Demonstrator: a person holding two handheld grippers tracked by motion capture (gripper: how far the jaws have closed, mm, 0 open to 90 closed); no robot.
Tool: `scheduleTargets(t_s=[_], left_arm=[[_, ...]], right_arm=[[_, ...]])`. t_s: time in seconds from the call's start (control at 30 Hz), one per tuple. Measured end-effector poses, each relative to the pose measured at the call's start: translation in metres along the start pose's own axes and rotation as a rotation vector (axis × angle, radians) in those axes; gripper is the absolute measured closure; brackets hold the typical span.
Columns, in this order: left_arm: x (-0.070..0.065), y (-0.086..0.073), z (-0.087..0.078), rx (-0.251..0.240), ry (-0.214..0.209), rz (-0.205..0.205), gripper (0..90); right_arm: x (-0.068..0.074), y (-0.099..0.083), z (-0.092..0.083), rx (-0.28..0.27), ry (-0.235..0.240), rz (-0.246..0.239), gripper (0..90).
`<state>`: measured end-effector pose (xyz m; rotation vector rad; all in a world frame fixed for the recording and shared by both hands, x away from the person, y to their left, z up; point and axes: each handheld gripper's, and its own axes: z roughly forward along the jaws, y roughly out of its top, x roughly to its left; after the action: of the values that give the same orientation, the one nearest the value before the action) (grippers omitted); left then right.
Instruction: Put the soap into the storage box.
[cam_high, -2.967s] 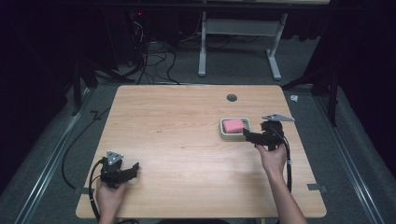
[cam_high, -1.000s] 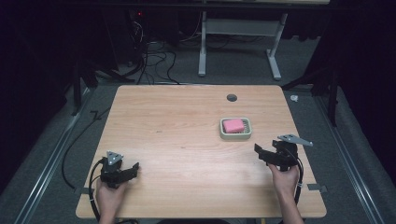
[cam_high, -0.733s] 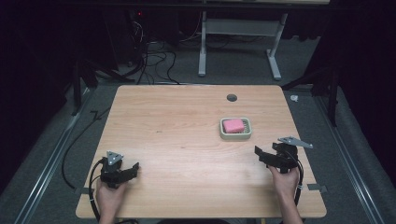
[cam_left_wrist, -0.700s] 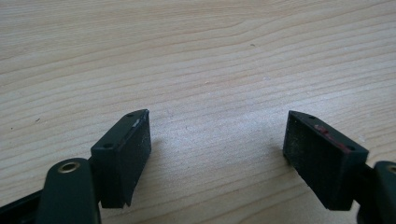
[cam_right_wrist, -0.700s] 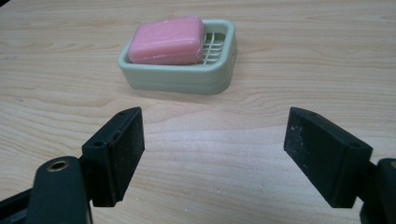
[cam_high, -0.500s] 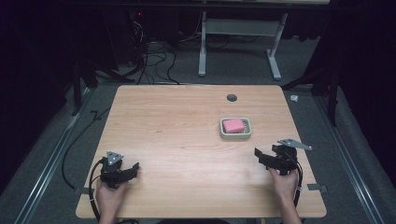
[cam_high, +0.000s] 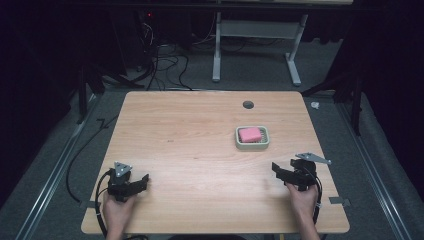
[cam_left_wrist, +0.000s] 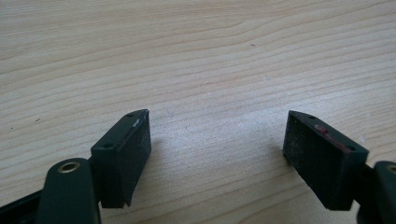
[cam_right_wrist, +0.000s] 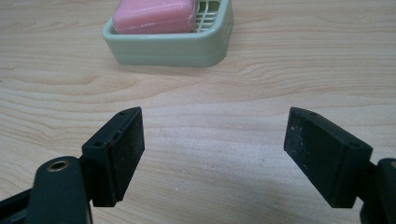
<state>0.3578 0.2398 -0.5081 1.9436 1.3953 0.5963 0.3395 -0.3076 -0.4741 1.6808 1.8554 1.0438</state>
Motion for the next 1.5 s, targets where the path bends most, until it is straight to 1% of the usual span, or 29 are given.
scheduleTargets(t_s=[0.23,0.27,0.3,0.33,0.53,0.57,0.67,0.83,0.97,1.17,1.37,1.43,1.5], left_arm=[[0.0,0.0,0.0,0.0,0.0,0.0,23.8],[0.0,0.0,0.0,0.0,0.0,0.0,23.8],[0.0,0.0,0.0,0.0,0.0,-0.001,23.8],[0.0,0.0,0.0,0.0,0.0,0.0,23.8],[0.0,0.0,0.0,0.0,0.0,0.0,23.8],[0.0,0.0,0.0,0.0,0.0,0.0,23.8],[0.0,0.0,0.0,0.0,0.0,-0.001,23.8],[0.0,0.0,0.0,0.0,0.0,0.0,23.8],[0.0,0.0,0.0,0.0,0.001,-0.001,23.8],[0.0,0.0,0.0,0.0,0.0,-0.001,23.8],[0.0,0.0,0.0,0.0,0.001,-0.001,23.8],[0.0,0.0,0.0,0.0,0.001,-0.001,23.8],[0.0,0.0,0.0,0.0,0.001,-0.001,23.8]], right_arm=[[0.001,-0.006,0.004,0.014,-0.031,-0.02,20.8],[0.0,-0.006,0.005,0.013,-0.035,-0.03,20.9],[0.001,-0.007,0.005,0.017,-0.041,-0.028,21.0],[0.001,-0.008,0.006,0.017,-0.045,-0.037,21.1],[0.001,-0.012,0.008,0.034,-0.07,-0.05,21.2],[0.001,-0.012,0.009,0.032,-0.071,-0.06,21.3],[0.002,-0.014,0.01,0.042,-0.083,-0.064,21.3],[0.003,-0.017,0.011,0.041,-0.104,-0.078,21.4],[0.004,-0.02,0.013,0.052,-0.113,-0.083,21.4],[0.004,-0.021,0.013,0.053,-0.119,-0.096,21.4],[0.005,-0.025,0.015,0.071,-0.129,-0.107,21.3],[0.004,-0.025,0.014,0.066,-0.128,-0.109,21.4],[0.004,-0.025,0.015,0.077,-0.129,-0.118,21.2]])
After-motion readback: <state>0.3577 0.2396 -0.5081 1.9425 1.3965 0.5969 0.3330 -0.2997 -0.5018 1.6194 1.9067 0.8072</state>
